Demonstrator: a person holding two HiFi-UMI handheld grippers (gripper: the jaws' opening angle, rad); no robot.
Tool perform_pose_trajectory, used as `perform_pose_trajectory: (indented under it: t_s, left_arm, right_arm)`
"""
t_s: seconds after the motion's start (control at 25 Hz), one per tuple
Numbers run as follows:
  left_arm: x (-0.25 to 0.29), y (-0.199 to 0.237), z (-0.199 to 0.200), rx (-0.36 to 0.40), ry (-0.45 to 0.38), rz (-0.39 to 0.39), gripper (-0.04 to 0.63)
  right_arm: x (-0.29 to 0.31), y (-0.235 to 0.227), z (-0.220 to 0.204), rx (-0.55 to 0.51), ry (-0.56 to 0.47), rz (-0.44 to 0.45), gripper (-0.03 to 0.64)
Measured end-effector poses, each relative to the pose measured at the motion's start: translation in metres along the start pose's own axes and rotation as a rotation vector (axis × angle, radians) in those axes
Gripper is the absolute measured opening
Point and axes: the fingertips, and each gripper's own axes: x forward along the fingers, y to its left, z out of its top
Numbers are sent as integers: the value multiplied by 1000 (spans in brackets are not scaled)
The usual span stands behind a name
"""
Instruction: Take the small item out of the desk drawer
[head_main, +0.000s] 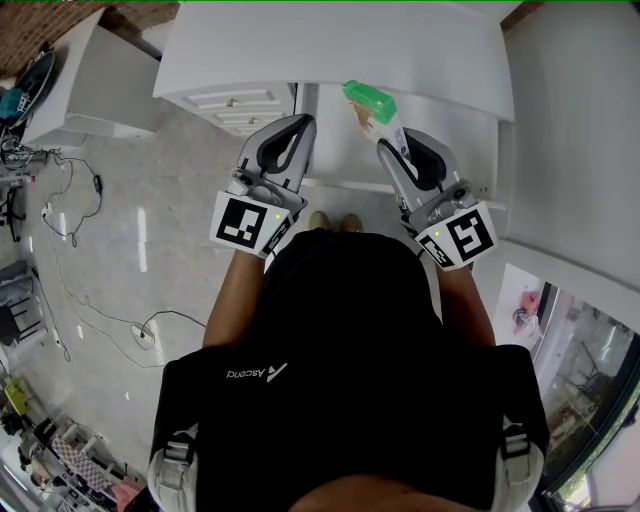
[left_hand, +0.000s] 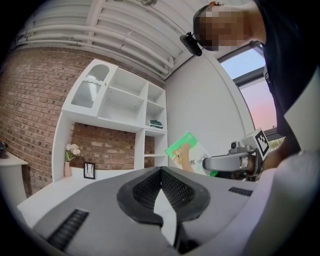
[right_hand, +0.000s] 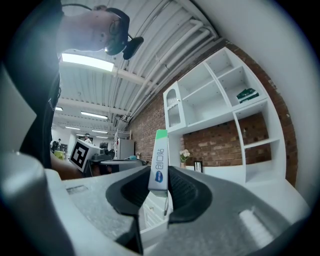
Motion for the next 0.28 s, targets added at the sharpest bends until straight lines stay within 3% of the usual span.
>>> perform_pose_trajectory:
  t_s: [0.28]
  left_arm:
    - [-1, 0, 5, 0, -6, 7, -2]
  right_arm:
    - [-3, 1, 2, 5, -2, -7, 94]
